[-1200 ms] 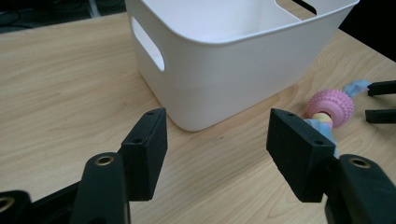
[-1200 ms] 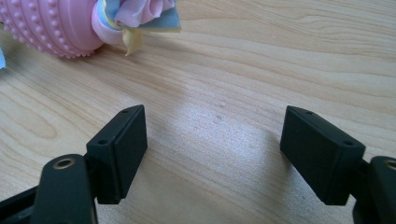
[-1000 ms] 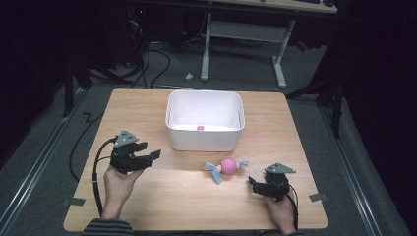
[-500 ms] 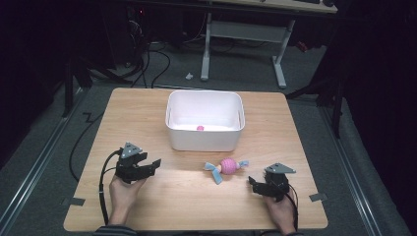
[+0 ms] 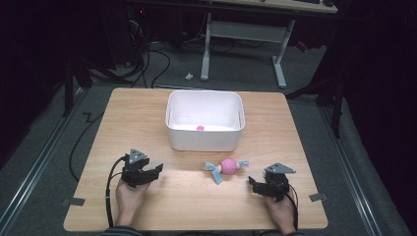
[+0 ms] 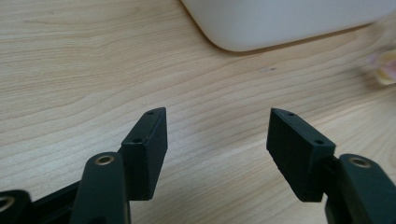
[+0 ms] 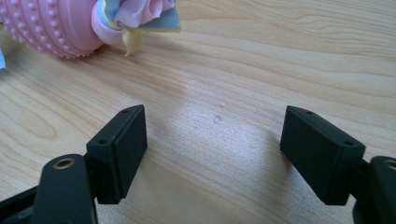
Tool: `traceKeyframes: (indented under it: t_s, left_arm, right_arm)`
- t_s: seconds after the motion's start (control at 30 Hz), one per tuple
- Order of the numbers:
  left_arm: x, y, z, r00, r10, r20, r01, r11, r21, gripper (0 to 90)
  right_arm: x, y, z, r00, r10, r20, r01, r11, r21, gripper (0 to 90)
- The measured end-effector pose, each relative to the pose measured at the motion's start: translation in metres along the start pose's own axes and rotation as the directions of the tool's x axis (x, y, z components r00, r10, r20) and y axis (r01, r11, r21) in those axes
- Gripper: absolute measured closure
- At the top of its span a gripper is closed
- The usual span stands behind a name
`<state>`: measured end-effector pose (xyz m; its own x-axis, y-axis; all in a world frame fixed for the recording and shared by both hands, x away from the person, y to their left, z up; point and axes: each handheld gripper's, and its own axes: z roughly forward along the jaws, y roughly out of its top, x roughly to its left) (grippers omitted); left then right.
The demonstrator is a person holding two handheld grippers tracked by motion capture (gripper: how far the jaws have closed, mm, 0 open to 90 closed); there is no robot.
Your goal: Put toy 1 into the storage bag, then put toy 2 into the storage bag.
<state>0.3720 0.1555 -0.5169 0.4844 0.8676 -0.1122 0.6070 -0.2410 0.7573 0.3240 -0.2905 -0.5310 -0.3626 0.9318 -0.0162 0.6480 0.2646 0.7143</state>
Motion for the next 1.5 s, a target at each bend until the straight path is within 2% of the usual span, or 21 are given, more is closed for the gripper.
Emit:
traceKeyframes:
  t_s: [0.03, 0.13, 0.43, 0.6, 0.77, 0.83, 0.97, 1.03, 1.17, 1.33, 1.5]
  left_arm:
    - [-0.001, -0.001, 0.003, 0.9998, 0.017, -0.012, -0.017, 0.9998, 0.014, 38.8]
    - [-0.001, -0.001, 0.008, 0.9995, 0.028, -0.016, -0.028, 0.9994, 0.020, 38.7]
    - [-0.002, -0.003, 0.015, 0.9996, 0.019, -0.021, -0.019, 0.9998, 0.006, 38.7]
    - [-0.005, -0.004, 0.022, 0.9981, 0.052, -0.034, -0.051, 0.9986, 0.011, 38.8]
    - [-0.004, -0.004, 0.024, 0.9969, 0.063, -0.047, -0.062, 0.9979, 0.016, 37.8]
    - [-0.007, -0.004, 0.025, 0.9952, 0.083, -0.051, -0.082, 0.9963, 0.024, 35.4]
    - [-0.007, -0.004, 0.026, 0.9948, 0.091, -0.046, -0.089, 0.9955, 0.031, 31.8]
    - [-0.007, -0.004, 0.026, 0.9947, 0.089, -0.051, -0.088, 0.9956, 0.032, 30.8]
    - [-0.007, -0.004, 0.026, 0.9947, 0.086, -0.057, -0.084, 0.9959, 0.034, 28.8]
    - [-0.007, -0.004, 0.026, 0.9948, 0.085, -0.057, -0.083, 0.9960, 0.034, 28.6]
    - [-0.007, -0.004, 0.026, 0.9948, 0.085, -0.056, -0.083, 0.9959, 0.034, 28.3]
  right_arm:
    - [0.000, 0.000, 0.000, 1.0000, 0.001, 0.000, -0.001, 1.000, 0.000, 23.0]
    - [0.000, 0.000, 0.000, 1.0000, 0.001, 0.000, -0.001, 1.000, 0.000, 23.0]
    - [0.000, 0.001, 0.001, 1.0000, 0.006, 0.005, -0.006, 1.000, 0.001, 23.1]
    - [0.000, 0.001, 0.001, 1.0000, 0.006, 0.008, -0.006, 1.000, 0.000, 23.1]
    - [0.000, 0.001, 0.001, 1.0000, 0.005, 0.005, -0.005, 1.000, 0.000, 23.1]
    - [0.000, 0.001, 0.001, 1.0000, 0.007, 0.005, -0.007, 1.000, -0.001, 23.8]
    - [0.002, 0.004, -0.002, 0.9999, -0.008, -0.010, 0.008, 0.999, 0.031, 28.6]
    - [0.004, 0.004, -0.003, 0.9991, -0.024, -0.033, 0.025, 0.999, 0.038, 29.9]
    - [0.010, 0.006, -0.010, 0.9970, -0.052, -0.058, 0.053, 0.998, 0.019, 30.3]
    - [0.019, 0.013, -0.024, 0.9951, -0.065, -0.075, 0.062, 0.998, -0.032, 29.6]
    - [0.027, 0.025, -0.033, 0.9880, -0.107, -0.112, 0.100, 0.993, -0.067, 29.7]
